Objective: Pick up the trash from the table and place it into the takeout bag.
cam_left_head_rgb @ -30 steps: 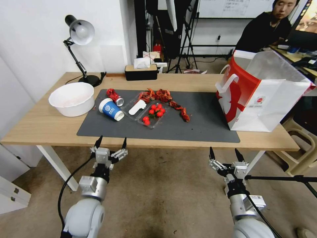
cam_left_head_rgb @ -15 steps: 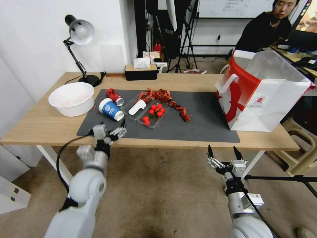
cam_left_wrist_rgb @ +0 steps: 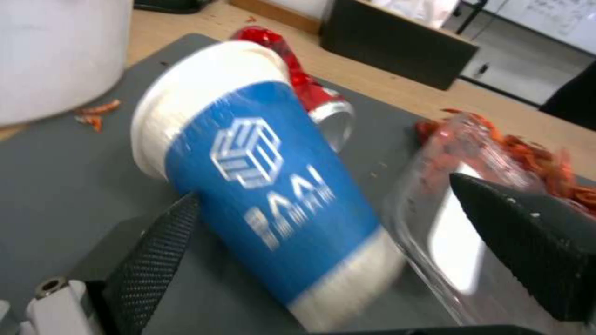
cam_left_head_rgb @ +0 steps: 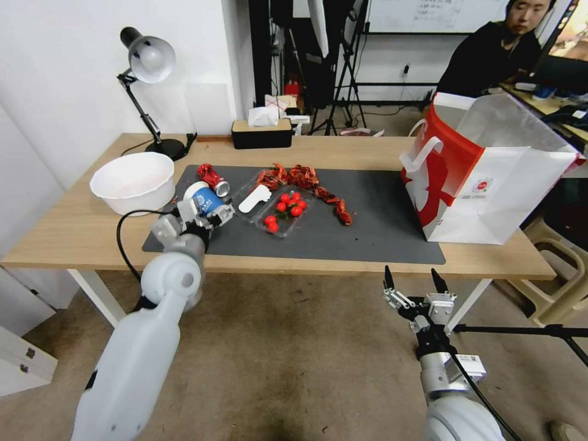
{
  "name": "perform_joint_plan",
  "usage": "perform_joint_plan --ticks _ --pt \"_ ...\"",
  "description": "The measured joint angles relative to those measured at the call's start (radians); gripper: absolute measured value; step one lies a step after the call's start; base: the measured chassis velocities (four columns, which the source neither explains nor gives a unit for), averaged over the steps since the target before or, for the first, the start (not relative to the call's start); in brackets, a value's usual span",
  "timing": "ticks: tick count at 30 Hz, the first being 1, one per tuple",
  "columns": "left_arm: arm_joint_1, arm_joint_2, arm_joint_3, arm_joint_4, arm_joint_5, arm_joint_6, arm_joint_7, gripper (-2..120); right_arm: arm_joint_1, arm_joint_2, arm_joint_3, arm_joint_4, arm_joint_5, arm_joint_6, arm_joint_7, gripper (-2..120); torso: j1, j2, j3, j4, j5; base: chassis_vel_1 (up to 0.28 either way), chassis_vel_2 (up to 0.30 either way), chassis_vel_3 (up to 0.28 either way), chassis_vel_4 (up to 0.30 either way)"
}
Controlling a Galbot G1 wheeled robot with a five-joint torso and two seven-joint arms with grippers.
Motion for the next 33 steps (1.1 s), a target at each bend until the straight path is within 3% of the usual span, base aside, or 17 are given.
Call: perform_joint_plan --ticks 9,13,26,30,32,33 --pt "-0.05 0.009 0.021 0.056 -0.027 0.027 -0.037 98 0.0 0.009 0.001 0.001 -0.002 0.0 0.002 98 0.0 0.0 0.0 0.0 -0.0001 0.0 0.0 0.0 0.0" --pt "-0.063 0.017 0.027 0.076 -0.025 0.033 -0.045 89 0.0 0.011 0.0 0.001 -0.004 0.0 0.002 98 0.0 0.0 0.0 0.0001 0.0 0.0 0.0 0.0 0.0" --pt "-0.069 0.048 0.03 0.105 -0.009 0.04 -0.046 45 -0.002 0.015 -0.007 0.002 -0.01 0.0 0.003 96 0.0 0.0 0.0 0.0 0.0 0.0 0.0 0.0 0.0" --pt "-0.05 0.06 0.026 0.093 0.02 0.035 -0.024 25 -0.001 0.018 -0.011 0.002 -0.013 0.0 0.003 96 0.0 0.0 0.0 0.0001 0.0 0.0 0.0 0.0 0.0" --pt "-0.047 0.062 0.026 0.091 0.024 0.033 -0.02 23 -0.001 0.019 -0.012 0.001 -0.013 0.0 0.003 96 0.0 0.0 0.0 0.0001 0.0 0.0 0.0 0.0 0.0" --pt "-0.041 0.065 0.025 0.084 0.029 0.028 -0.01 17 0.0 0.019 -0.012 0.001 -0.014 0.0 0.003 95 0.0 0.0 0.0 0.0002 -0.0001 0.0 0.0 0.0 0.0"
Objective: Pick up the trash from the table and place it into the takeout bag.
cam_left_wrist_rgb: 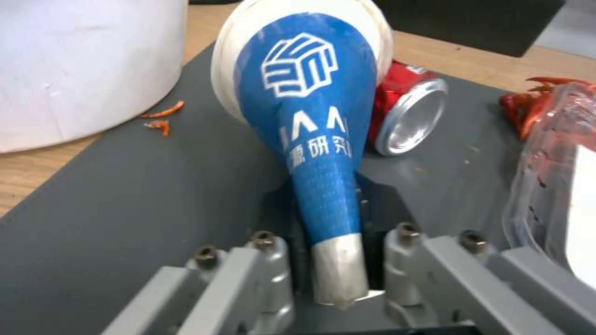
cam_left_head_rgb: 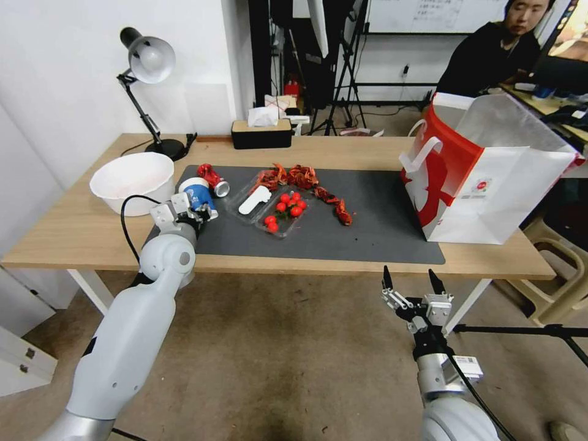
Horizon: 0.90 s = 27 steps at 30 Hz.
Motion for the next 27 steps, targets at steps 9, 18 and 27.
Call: perform_joint_plan --ticks 9,18,27 --pt "0.036 0.02 -0.009 -0.088 0.009 -0.026 0.065 1 0.003 0.004 0.0 -0.005 -0.001 0.0 0.001 95 0.0 0.0 0.0 0.0001 -0.0001 0.0 0.0 0.0 0.0" --pt "0.017 0.059 0.023 -0.178 0.003 -0.14 0.262 1 0.004 0.009 0.001 -0.009 -0.001 0.001 0.001 95 0.0 0.0 0.0 -0.0001 0.0002 0.0 0.0 0.0 0.0" --pt "-0.024 0.089 0.074 -0.188 -0.018 -0.213 0.357 1 0.003 0.011 0.002 -0.009 -0.002 0.002 0.001 95 0.0 0.0 0.0 -0.0001 0.0001 0.0 0.0 0.0 0.0"
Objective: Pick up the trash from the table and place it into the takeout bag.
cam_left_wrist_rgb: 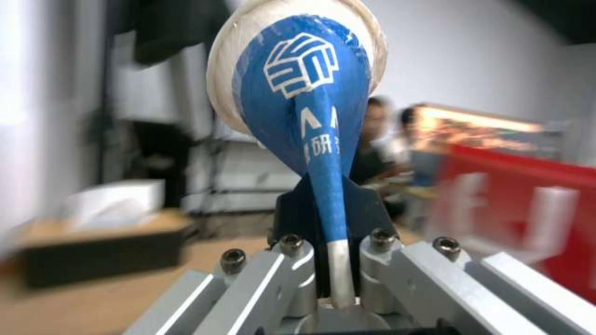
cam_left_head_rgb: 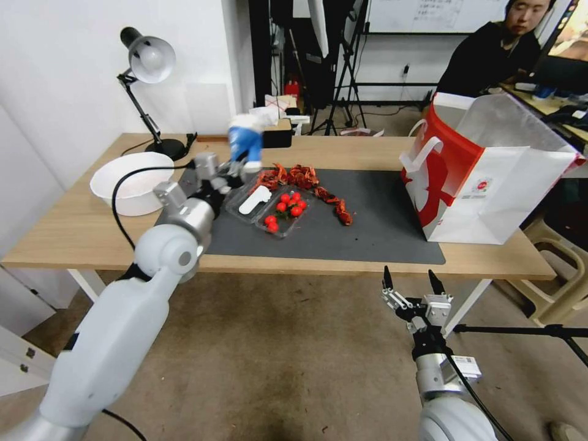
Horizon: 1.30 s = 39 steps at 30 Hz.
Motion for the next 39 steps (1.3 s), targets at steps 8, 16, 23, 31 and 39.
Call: perform_joint_plan --ticks 8,16,23,31,39 --pt "-0.168 0.053 0.211 0.049 -0.028 -0.16 0.198 1 0.0 0.009 0.002 -0.003 -0.019 0.004 0.0 95 0.0 0.0 0.0 -0.0001 -0.0003 0.0 0.0 0.0 0.0" --pt "-0.499 -0.002 0.522 0.179 -0.093 -0.195 0.251 1 -0.004 0.016 0.005 -0.001 -0.031 0.006 0.0 95 0.0 0.0 0.0 -0.0001 0.0 0.0 0.0 0.0 0.0" --pt "-0.669 -0.11 0.663 0.283 -0.148 -0.192 0.249 1 0.0 0.026 0.005 -0.005 -0.038 0.007 0.0 96 0.0 0.0 0.0 0.0001 0.0003 0.0 0.0 0.0 0.0" --pt "-0.862 -0.306 0.791 0.466 -0.217 -0.193 0.255 1 0.001 0.035 0.0 -0.011 -0.042 0.007 -0.001 100 0.0 0.0 0.0 0.0001 0.0001 0.0 0.0 0.0 0.0" --pt "-0.923 -0.409 0.816 0.606 -0.229 -0.197 0.276 1 0.001 0.036 -0.003 -0.01 -0.047 0.007 -0.002 100 0.0 0.0 0.0 0.0 0.0001 0.0 0.0 0.0 0.0"
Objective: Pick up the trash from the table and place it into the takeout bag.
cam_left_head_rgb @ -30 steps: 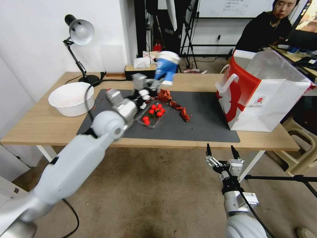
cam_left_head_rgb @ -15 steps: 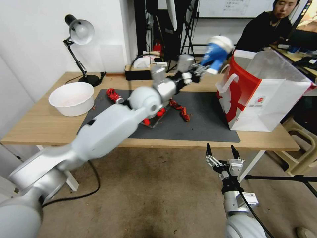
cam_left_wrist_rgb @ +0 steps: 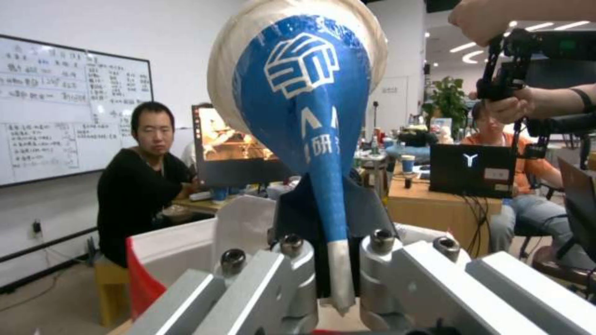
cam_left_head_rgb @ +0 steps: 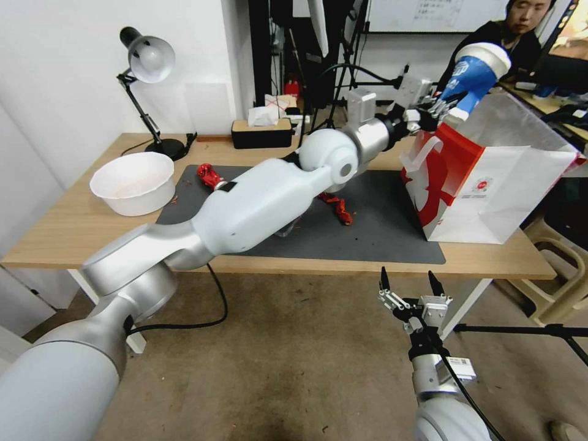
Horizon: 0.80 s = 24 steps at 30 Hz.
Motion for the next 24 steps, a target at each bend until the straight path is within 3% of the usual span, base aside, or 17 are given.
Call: perform_joint_plan --ticks 12,24 --pt "-0.016 -0.109 0.015 0.12 -0.002 -0.004 0.012 1 0.002 -0.005 -0.005 0.013 -0.002 -0.001 0.0 100 0.0 0.0 0.0 0.0001 -0.0001 0.0 0.0 0.0 0.0" --pt "-0.015 -0.132 0.047 0.169 -0.001 -0.004 0.007 1 0.036 -0.006 -0.027 -0.008 0.004 -0.003 0.0 100 0.0 0.0 0.0 0.0001 -0.0001 0.0 0.0 0.0 0.0"
